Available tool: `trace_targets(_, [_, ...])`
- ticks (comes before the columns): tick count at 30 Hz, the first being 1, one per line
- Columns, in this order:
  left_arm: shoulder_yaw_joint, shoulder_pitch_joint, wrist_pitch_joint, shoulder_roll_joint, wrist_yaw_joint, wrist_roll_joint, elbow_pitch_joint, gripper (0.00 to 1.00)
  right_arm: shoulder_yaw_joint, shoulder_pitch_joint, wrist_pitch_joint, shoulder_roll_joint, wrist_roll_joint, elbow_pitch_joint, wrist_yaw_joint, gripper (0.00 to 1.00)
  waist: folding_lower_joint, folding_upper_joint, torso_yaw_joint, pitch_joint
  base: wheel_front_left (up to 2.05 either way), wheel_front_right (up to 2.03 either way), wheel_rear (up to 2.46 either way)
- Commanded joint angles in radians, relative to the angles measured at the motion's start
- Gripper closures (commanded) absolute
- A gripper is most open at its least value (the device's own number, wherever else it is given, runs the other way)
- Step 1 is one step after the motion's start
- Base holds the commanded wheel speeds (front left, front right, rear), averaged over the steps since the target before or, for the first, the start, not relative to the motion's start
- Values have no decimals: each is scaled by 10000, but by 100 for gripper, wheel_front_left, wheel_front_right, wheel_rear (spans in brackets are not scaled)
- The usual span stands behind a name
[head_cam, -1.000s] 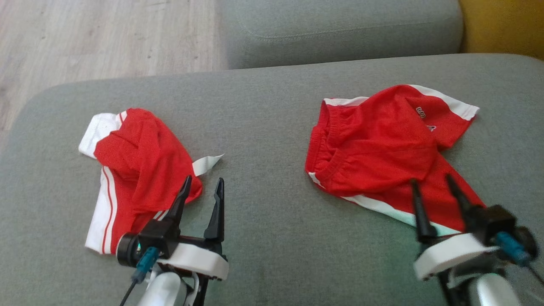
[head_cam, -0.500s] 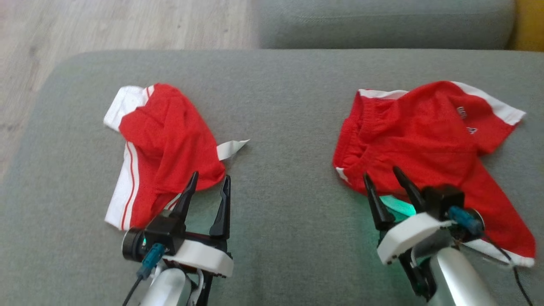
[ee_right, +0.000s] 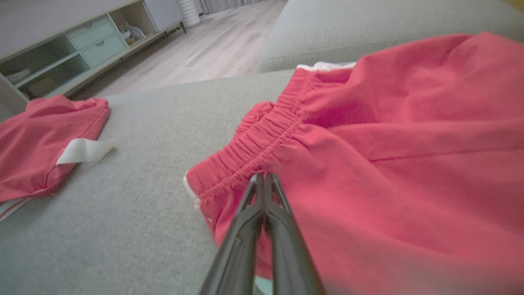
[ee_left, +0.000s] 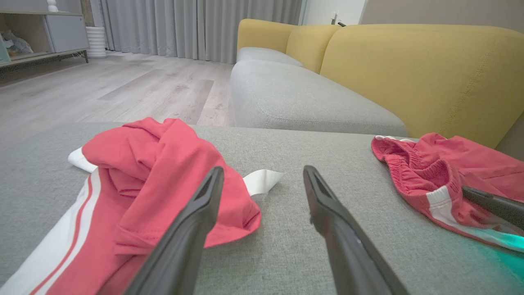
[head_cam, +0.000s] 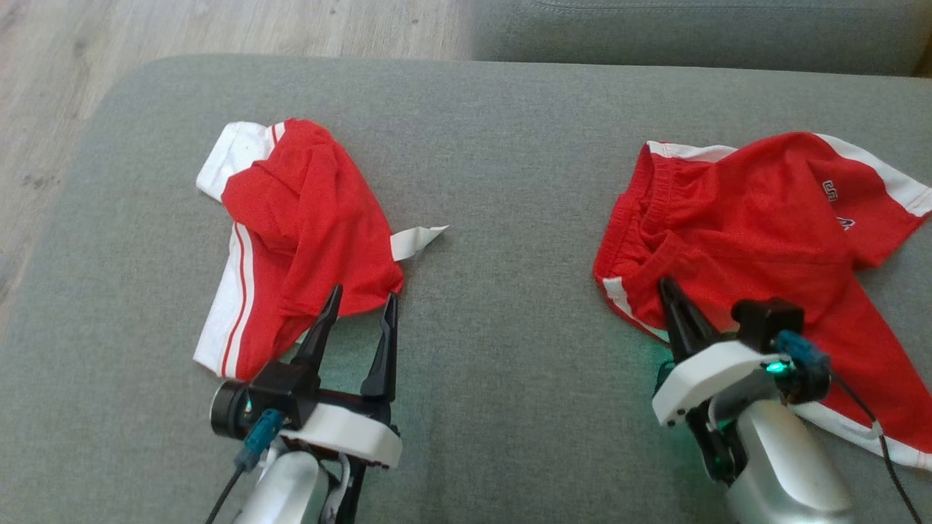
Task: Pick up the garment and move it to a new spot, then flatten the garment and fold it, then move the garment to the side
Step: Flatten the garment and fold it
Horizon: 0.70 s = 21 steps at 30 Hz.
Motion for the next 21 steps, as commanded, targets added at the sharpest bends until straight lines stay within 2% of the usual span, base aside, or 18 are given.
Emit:
trace_targets(1, [326,-431,-124,5,20,-7,-240,0,223,-490,-269,-26,78,-201,-7,100,-1,0,-21,-24,0,0,0])
trace_targets(13, [309,-412,-124,5,47,-26,-291,0,124,-1656,-966,-26,-574,389,-7,100,-1,0,-141,22,0,0,0])
trace_targets(20, [283,-471,-124,5,18,-33,-251,0,599,-2031,-893,-26,-1128,1155,-7,100,-1,0,-195,12,0,0,0])
trace_targets(21, [280,-477,-124,5,17,-38,-240,0,612,-2061,-917,-26,-1255,1263,-7,72,-1,0,-207,-6,0,0,0])
